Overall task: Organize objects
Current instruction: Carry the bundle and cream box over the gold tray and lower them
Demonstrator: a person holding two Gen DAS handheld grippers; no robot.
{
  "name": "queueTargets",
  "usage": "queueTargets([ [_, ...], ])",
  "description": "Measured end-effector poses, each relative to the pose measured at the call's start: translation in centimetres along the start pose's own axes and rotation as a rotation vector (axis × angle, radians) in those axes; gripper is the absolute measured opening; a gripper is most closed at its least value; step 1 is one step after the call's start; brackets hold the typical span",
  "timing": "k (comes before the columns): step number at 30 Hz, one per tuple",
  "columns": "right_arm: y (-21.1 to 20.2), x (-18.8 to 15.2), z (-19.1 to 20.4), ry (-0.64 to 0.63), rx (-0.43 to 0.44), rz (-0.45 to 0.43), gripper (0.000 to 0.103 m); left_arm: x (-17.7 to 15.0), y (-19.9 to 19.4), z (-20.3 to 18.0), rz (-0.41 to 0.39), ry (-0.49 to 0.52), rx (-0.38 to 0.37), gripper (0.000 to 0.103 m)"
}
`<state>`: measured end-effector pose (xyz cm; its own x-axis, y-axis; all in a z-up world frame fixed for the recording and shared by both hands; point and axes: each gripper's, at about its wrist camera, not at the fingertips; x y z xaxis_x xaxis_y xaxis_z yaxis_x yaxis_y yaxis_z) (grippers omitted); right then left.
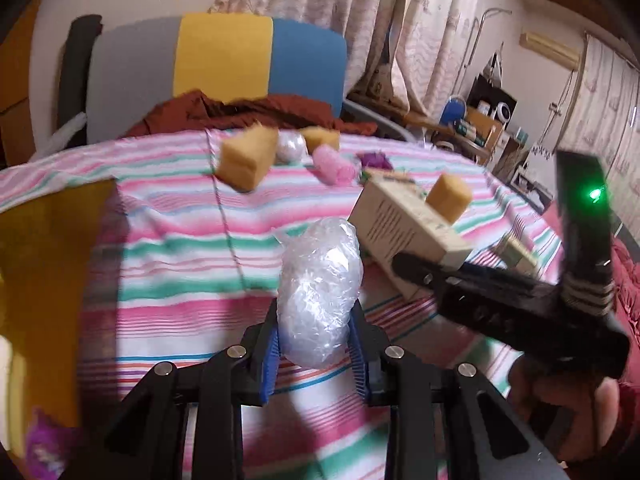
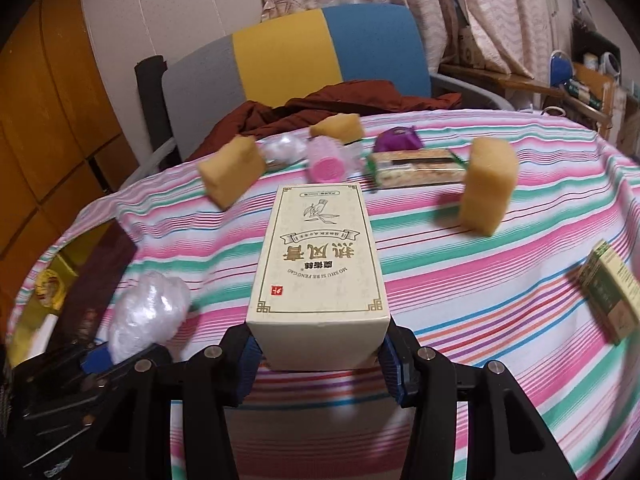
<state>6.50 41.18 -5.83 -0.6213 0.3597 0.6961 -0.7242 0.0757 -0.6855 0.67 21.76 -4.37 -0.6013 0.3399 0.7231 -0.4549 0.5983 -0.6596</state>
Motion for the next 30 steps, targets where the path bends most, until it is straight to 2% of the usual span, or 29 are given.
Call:
queueTargets([
  [7,-1.5,0.0,4.9,-0.063,0.073,-0.007,0.051,0.2,-3.9,3.6,-0.032,-0.084,0.03,0.03],
  [15,-3.1,0.6,11.7,-0.156,0.2,-0.011,0.051,0.2,-7.3,10.7,-0.031,-0.258,0.072,0.03],
  [18,-3.5,0.6,14.3,-0.202,0.245,-0.007,0.051,0.4,-8.3,13.7,-0.033,-0.307,0.114,0.03],
  [23,-3.5,0.5,19.0,-0.293,0.292,0.008,0.051,0.5,-8.6,17.9,0.01,-0.366,0.179,0.03],
  [30,-1.7,0.0,23.8,-0.352,0.32,0.07,0.051,0.2,-8.2,21.6,0.068,-0.407,0.232,0.03],
])
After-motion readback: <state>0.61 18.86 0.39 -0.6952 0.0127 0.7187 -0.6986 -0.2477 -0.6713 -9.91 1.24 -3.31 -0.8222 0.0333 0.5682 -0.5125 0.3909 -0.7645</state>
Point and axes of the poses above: each gripper's, at about its wrist camera, not at the fingertips, and y roughly the way its jaws point, z to its left, x to its top, and after that the axes turned 1 degree about z, right-handed
